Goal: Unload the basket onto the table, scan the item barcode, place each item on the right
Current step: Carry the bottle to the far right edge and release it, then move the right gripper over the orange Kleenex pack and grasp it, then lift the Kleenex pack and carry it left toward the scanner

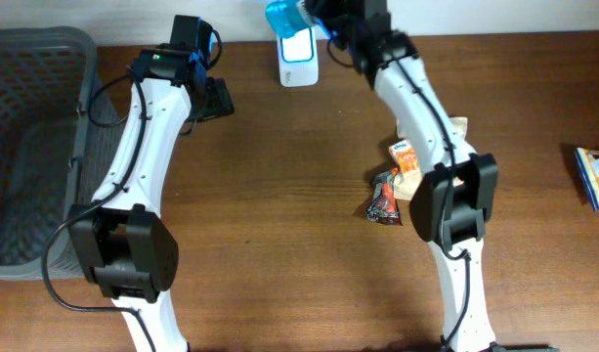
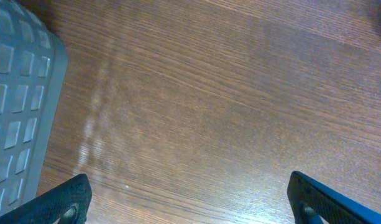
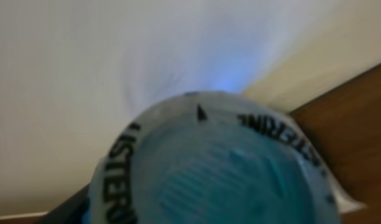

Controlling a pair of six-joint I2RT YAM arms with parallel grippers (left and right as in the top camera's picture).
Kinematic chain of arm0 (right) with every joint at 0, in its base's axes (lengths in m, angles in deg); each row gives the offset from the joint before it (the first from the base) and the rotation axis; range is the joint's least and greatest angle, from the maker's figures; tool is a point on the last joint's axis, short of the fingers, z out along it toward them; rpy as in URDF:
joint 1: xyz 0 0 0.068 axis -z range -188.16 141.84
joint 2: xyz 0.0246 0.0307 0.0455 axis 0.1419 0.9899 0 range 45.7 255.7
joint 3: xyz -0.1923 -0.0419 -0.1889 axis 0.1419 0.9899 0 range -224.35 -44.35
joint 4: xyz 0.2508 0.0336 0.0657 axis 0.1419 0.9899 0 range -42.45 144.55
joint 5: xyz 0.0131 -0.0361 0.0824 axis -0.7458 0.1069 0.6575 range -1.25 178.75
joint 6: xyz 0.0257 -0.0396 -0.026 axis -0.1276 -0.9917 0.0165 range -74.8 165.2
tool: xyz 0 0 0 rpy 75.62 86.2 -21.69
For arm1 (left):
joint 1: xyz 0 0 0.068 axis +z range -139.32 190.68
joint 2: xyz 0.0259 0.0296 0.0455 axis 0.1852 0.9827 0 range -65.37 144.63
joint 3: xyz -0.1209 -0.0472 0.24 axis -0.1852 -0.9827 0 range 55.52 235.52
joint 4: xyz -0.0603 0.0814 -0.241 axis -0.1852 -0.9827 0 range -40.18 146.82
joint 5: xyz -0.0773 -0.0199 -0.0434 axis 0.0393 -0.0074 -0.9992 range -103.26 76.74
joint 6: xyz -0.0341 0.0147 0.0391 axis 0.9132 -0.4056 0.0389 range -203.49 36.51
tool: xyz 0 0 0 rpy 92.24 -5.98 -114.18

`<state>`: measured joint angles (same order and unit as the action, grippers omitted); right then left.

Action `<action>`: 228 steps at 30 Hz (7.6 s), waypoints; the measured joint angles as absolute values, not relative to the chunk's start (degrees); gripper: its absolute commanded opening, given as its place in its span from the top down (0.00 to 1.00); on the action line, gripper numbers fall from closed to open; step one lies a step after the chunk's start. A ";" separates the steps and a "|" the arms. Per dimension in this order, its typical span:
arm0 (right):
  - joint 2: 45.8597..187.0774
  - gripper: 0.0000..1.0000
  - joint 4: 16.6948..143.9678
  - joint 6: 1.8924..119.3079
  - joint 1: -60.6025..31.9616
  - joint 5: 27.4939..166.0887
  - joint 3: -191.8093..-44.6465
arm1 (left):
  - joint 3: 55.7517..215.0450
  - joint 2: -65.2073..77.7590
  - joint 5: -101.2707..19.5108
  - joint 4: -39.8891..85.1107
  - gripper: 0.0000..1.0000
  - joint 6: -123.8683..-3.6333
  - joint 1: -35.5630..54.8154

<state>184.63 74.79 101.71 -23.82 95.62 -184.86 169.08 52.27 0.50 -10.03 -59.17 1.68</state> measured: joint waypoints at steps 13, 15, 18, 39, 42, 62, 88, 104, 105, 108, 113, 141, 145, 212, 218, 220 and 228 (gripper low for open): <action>184.50 0.37 113.91 86.46 -2.77 81.09 -202.37 | 169.08 52.27 0.50 -10.05 0.01 -59.17 1.68; 184.50 0.37 117.02 85.47 0.64 77.85 -202.37 | 169.08 52.27 0.50 -10.05 0.01 -59.17 1.68; 184.50 0.37 118.66 82.19 6.72 72.87 -202.37 | 169.08 52.27 0.50 -10.03 0.01 -59.17 1.68; 193.72 0.36 107.69 71.22 29.01 64.34 -200.05 | 169.08 52.27 0.50 -10.03 0.01 -59.17 1.68; 194.25 0.36 105.87 70.24 30.48 64.37 -200.05 | 169.08 52.27 0.50 -10.03 0.01 -59.17 1.68; 195.97 0.32 92.47 68.14 29.51 70.44 -189.78 | 169.08 52.27 0.50 -10.01 0.01 -59.17 1.62; 186.84 0.01 97.98 61.69 22.91 66.92 -190.61 | 169.08 52.27 0.50 -10.03 0.01 -59.17 1.62; 169.85 0.01 119.42 61.71 12.22 93.74 -191.87 | 169.08 52.27 0.50 -9.99 0.01 -59.17 1.62; 170.01 0.00 121.35 61.65 11.07 94.86 -191.83 | 169.08 52.27 0.50 -10.05 0.01 -59.17 1.62; 170.64 0.00 129.45 60.25 5.49 97.96 -190.72 | 169.08 52.27 0.50 -10.05 0.01 -59.17 1.64; 171.03 0.03 135.18 53.37 -3.08 98.99 -182.10 | 169.08 52.27 0.50 -10.03 0.01 -59.17 1.62; 172.54 0.91 112.23 46.61 -12.41 87.36 -146.92 | 169.08 52.27 0.50 -10.03 0.01 -59.17 1.62; 172.54 0.96 112.49 47.51 -12.41 90.00 -146.76 | 169.08 52.27 0.50 -10.03 0.01 -59.17 1.62; 172.83 0.96 127.62 27.53 -12.45 153.94 -158.35 | 169.08 52.27 0.50 -10.03 0.01 -59.17 1.62; 172.85 0.71 119.84 49.96 -18.20 116.91 -158.35 | 169.08 52.27 0.47 -10.05 0.01 -59.17 1.62; 172.83 0.51 118.57 53.41 -21.48 108.60 -158.35 | 169.08 52.27 0.50 -10.03 0.01 -59.17 1.62; 172.85 0.16 114.11 57.15 -31.25 94.51 -158.35 | 169.08 52.27 0.50 -10.03 0.01 -59.17 1.64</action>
<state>172.85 114.11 57.15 -31.25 94.51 -158.35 169.08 52.27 0.50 -10.03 -59.17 1.64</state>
